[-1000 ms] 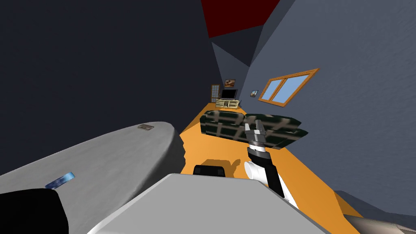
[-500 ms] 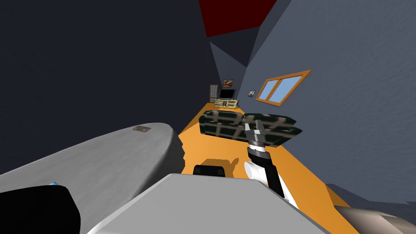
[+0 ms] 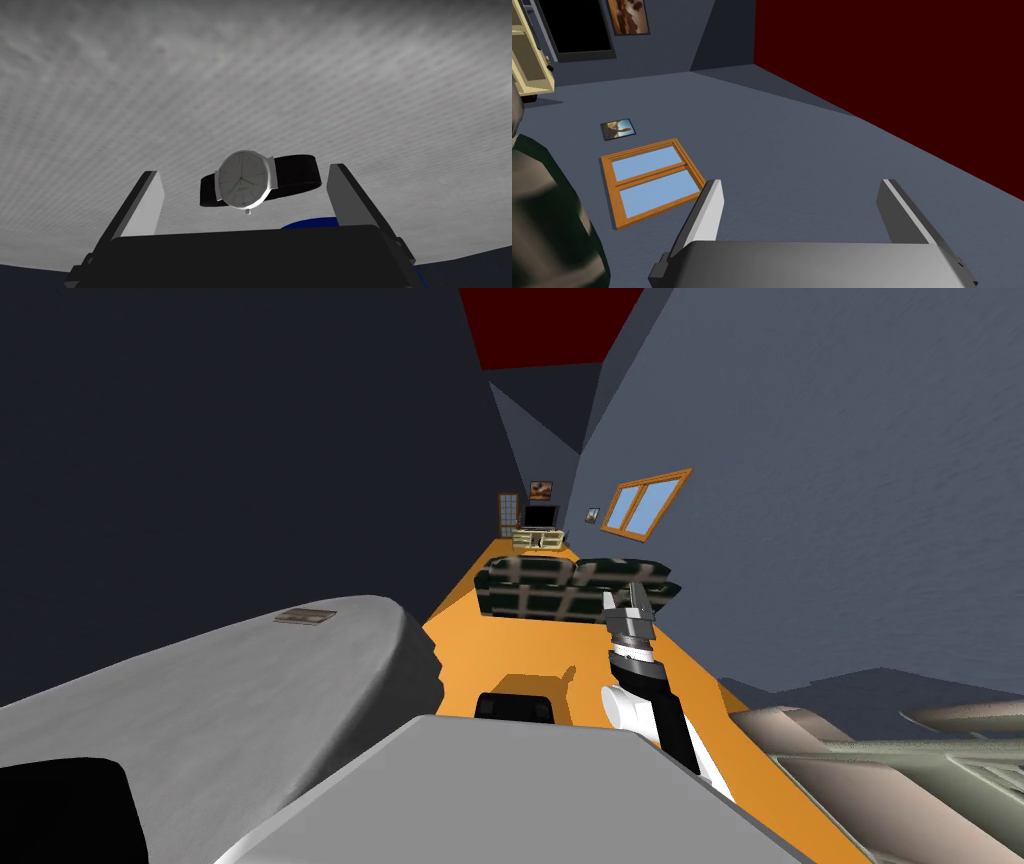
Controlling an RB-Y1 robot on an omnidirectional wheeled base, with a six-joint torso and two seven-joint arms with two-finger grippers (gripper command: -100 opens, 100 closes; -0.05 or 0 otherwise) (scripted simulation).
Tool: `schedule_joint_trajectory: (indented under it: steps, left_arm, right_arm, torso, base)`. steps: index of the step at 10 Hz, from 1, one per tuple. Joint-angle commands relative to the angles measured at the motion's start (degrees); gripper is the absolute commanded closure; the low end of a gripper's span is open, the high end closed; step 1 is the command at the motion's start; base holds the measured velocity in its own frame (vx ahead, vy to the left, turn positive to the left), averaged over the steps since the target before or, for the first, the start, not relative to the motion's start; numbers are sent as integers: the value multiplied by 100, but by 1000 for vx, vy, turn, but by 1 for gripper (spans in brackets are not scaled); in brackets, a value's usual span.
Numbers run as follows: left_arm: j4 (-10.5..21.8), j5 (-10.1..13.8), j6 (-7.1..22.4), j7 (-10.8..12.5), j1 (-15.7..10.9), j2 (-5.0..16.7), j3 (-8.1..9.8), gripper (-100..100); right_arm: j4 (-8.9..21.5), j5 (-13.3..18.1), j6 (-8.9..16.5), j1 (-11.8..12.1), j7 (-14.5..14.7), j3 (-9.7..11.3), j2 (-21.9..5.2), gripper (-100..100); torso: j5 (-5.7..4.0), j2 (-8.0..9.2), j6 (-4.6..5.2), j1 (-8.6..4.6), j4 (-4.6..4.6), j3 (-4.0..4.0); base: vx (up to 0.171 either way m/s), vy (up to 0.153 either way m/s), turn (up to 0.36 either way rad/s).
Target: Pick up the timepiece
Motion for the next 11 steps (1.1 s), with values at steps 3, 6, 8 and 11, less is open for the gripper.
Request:
schedule_joint_trajectory:
  steps: [3, 6, 8, 11]
  left_arm:
    - [91, 57, 94, 126, -116, 57, -18, 100]
    - [93, 50, 95, 114, -111, 57, -18, 100]
    - [94, 51, 96, 114, -111, 57, -18, 0]
    - [-66, -31, -63, -59, 95, -31, 39, 100]
  right_arm:
    - [0, 0, 0, 2, 0, -1, -1, 0]
    - [0, 0, 0, 2, 0, -2, -1, 0]
    - [0, 0, 0, 2, 0, -2, -1, 0]
    - [0, 0, 0, 4, 0, -3, -2, 0]
  torso:
    - [15, -5, -20, 24, 0, -1]
    - [21, -30, -19, 41, -5, -15]
    - [22, -30, -18, 43, -4, -16]
    - [2, -65, -9, 44, -39, -49]
  base:
    - [-58, -29, -125]
    - [-2, -1, -4]
    - [0, 0, 0]
    - [62, 50, 217]
